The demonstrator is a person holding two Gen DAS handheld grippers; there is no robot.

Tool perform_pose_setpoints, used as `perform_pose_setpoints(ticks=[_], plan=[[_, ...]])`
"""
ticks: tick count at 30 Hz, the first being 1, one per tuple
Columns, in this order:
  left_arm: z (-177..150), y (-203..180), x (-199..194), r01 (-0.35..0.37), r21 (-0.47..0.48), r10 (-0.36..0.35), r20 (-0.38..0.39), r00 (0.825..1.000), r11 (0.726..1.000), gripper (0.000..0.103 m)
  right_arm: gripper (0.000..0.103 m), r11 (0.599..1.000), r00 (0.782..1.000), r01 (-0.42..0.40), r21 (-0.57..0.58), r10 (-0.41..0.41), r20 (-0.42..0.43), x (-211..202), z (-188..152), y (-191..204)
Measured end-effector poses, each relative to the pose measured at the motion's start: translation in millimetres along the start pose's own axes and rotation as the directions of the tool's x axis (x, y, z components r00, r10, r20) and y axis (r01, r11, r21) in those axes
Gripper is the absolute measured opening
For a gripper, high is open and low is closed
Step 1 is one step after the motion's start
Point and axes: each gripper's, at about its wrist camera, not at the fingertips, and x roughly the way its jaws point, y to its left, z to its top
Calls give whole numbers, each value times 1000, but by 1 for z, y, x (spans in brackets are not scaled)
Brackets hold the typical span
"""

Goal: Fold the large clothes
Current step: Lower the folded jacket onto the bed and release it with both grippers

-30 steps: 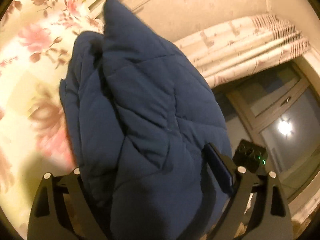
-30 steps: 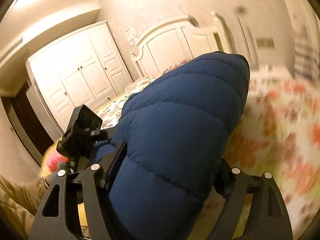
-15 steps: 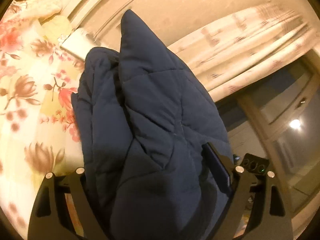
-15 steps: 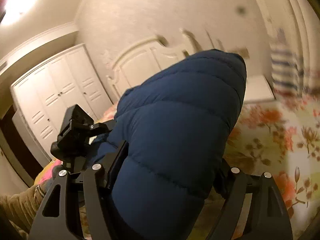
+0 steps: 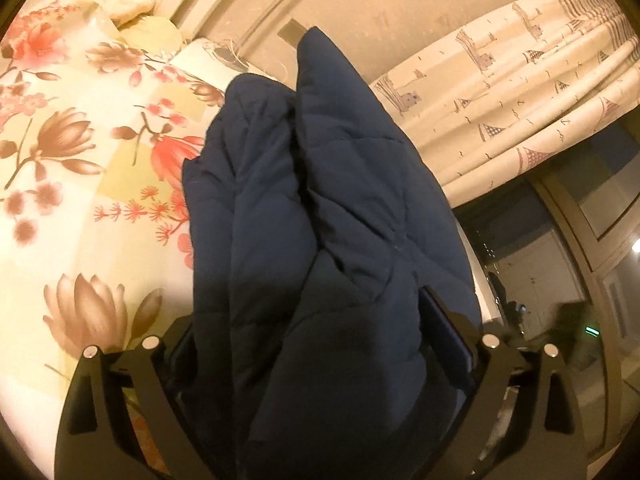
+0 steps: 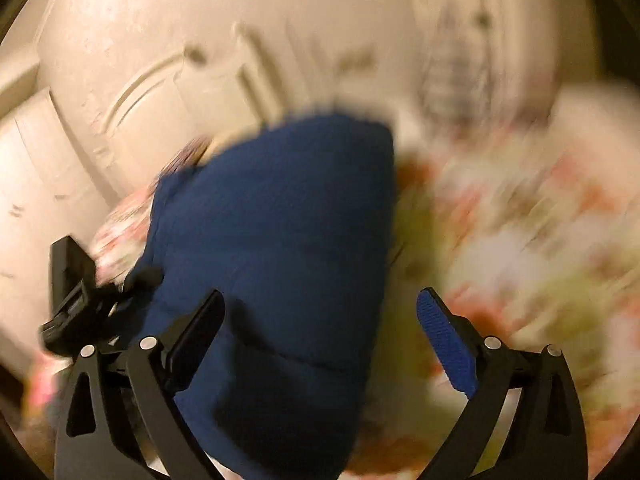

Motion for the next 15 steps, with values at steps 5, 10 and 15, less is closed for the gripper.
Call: perform_pose_setpoints(ticks=[5,10,15], plan=[[-9,-4,-21,-49,-5,49,70,996,999,96,97,936,997,45,-348,-64,-44,14,-26,73],[-14,-21,-52,-168,77,157,134,979,983,97,99,895,991,127,-428,-136,10,36,-48,78],[-21,-74,-119,-385,159,306,372,876,909,101,99,901,995,100,-422,-99,25,-12,-44,90]])
